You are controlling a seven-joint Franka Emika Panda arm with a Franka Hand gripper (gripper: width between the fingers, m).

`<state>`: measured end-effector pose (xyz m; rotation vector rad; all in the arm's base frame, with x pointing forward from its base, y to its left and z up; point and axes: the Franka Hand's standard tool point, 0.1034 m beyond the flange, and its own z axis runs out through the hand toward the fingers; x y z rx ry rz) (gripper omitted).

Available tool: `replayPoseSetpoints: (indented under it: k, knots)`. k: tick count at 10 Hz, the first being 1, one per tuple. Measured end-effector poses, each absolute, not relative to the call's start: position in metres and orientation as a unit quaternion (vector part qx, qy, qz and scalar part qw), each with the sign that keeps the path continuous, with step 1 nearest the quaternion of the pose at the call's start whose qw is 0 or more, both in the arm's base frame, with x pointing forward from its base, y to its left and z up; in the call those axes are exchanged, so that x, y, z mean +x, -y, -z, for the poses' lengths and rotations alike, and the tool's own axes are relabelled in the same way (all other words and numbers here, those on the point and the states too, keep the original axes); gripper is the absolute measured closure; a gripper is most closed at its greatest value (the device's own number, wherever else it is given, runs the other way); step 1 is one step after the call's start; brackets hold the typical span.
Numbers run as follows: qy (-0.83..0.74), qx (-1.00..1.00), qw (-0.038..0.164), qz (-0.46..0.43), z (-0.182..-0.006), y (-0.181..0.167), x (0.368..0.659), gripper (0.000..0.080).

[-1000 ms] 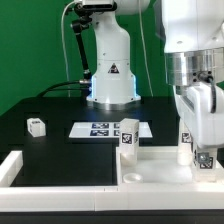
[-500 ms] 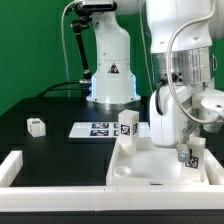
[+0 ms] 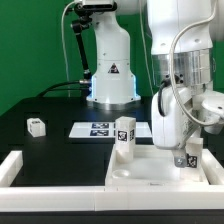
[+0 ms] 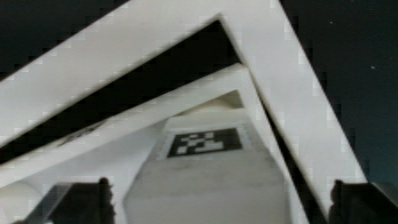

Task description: Assemble square table

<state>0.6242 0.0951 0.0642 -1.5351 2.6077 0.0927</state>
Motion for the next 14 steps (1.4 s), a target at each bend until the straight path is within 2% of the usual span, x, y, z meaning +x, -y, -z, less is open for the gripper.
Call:
replayPoseSetpoints:
  k: [1,2,4,5,12,14]
  knots:
    - [-0.86,-0.506,0.057,-0.031,-0.064,-0.095,0.624,0.0163]
    - [-0.852,-0.519,0.06,-0.027,-0.066,-0.092,0.624,0.0154]
    - [-0.836,-0.542,0.077,-0.025,-0.099,-0.07,0.611,0.0151]
    - [-0.838,-0.54,0.079,-0.024,-0.105,-0.063,0.609,0.0151]
    - [-0.832,-0.549,0.077,-0.021,-0.101,-0.062,0.609,0.0151]
    - [-0.786,-0.613,0.078,-0.003,-0.1,-0.029,0.582,0.0151]
